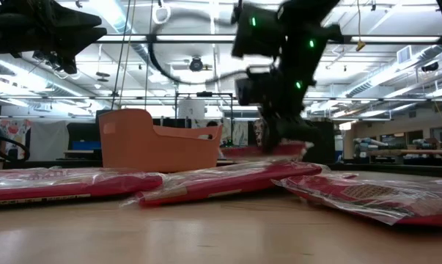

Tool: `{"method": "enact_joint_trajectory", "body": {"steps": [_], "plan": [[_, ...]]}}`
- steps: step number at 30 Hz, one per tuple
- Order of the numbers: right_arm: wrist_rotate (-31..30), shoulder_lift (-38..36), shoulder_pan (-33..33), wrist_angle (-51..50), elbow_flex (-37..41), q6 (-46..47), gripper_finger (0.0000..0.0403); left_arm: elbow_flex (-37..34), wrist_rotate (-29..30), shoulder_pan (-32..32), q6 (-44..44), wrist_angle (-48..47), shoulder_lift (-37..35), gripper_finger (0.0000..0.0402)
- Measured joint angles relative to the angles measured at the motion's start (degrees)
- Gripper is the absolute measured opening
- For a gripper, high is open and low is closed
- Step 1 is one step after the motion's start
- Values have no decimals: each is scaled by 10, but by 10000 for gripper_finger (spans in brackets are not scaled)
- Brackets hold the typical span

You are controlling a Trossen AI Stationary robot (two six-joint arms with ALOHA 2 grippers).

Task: Sort popcorn bags into baskets
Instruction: Put the red popcorn bag into the orange bin

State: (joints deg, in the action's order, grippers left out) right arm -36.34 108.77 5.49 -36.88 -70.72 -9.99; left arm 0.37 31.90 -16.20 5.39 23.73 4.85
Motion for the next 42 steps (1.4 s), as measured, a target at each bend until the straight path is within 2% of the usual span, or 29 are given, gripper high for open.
{"method": "enact_joint_trajectory", "body": {"steps": [7,12,19,27,31,37,42], "plan": [[-31,0,39,38,-66,-61,17,0,0,0,0,0,0,117],[-33,0,45,153,-75,-179,23,0,0,0,0,0,0,117],[53,0,14,258,-75,-334,30,0,0,0,0,0,0,117],[97,-1,-35,344,-75,-497,29,0,0,0,0,0,0,117],[166,-1,-62,349,-75,-585,32,0,0,0,-1,0,0,117],[214,-1,-109,356,-75,-601,33,0,0,0,-1,0,0,117],[255,8,-144,364,-76,-544,33,0,0,0,-1,0,0,117]]}}
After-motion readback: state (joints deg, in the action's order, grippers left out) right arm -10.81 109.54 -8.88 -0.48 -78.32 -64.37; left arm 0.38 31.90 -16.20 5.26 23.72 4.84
